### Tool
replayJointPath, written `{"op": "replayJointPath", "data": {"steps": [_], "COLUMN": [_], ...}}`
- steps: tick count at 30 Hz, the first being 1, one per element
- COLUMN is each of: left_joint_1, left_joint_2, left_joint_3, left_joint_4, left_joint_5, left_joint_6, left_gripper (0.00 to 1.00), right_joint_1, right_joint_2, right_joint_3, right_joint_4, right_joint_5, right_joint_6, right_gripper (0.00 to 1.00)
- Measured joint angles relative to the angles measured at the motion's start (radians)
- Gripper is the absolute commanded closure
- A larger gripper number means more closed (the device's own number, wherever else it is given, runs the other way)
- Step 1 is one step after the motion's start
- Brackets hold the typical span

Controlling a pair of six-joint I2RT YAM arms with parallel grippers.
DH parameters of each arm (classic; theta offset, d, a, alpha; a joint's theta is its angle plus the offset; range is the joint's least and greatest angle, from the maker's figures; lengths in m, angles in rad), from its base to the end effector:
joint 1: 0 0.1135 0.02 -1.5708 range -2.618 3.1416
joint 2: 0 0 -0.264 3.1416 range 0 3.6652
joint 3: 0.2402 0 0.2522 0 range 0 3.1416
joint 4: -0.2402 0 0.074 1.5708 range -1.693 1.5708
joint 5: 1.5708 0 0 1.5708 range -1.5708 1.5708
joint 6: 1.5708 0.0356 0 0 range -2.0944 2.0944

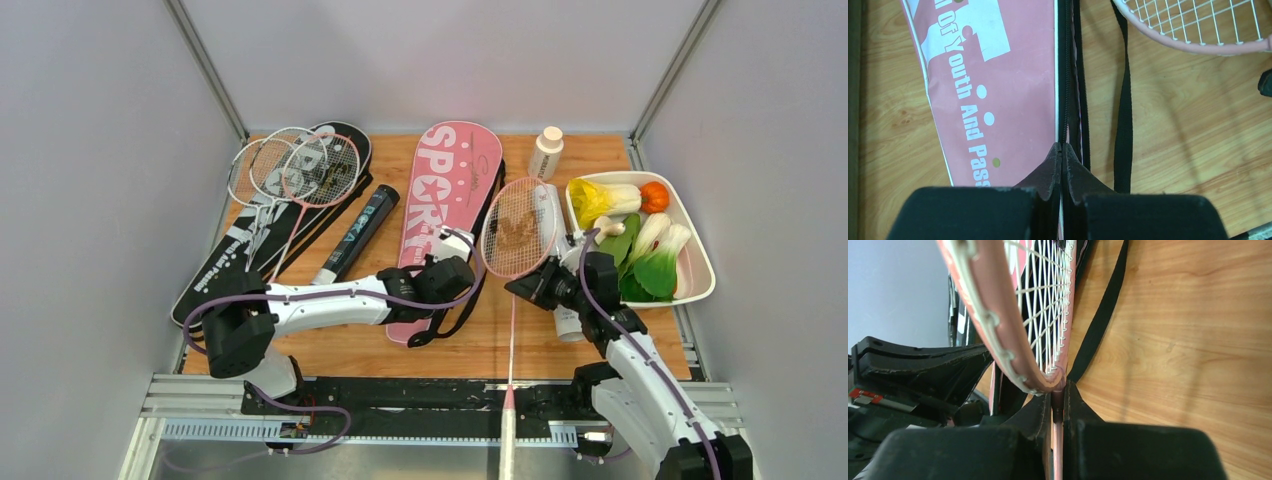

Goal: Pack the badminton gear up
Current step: Open the racket bag at the center of the board, then place the racket in the racket bag.

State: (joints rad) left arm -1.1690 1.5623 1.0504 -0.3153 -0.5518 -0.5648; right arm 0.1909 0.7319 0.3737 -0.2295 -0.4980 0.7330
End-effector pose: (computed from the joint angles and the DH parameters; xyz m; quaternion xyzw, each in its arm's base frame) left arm 0.1467 -0.2976 0.2330 0.1722 0.8853 -0.1022 0.4197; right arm 0.1555 0.0474 0.2019 0.1167 0.8544 0.3984 0.3127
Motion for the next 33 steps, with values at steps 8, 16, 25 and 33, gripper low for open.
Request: {"op": "replayJointPath", "data": {"steps": [8,16,25,33], "left_joint_1": [0.005,0.006,0.006,0.007], "left_joint_2": [-0.005,-0.074,-0.158,-0.181], "left_joint_3": [-0.033,-0.117,-0.215,-0.274], "left_joint_4": [0.014,0.049,0.131,0.198], "left_joint_5": [0.0,-0.001,0.028,0.077], "left_joint_6": [-0.021,-0.044,-0.06,-0.06], "left_gripper": [1.0,1.0,1.0,1.0], "right_joint_1": [0.0,0.0,0.057,0.124], "right_joint_2": [0.103,0.225,0.341,0.494], "right_joint_3": [-0.067,-0.082,-0.094,-0.073], "right_joint_4": [0.149,0.329,0.479,0.596], "right_joint_5": [-0.097,-0.183,-0.208,-0.206], "right_joint_6": [0.134,0.256,0.368,0.427], "right_gripper": [1.0,1.0,1.0,1.0]}}
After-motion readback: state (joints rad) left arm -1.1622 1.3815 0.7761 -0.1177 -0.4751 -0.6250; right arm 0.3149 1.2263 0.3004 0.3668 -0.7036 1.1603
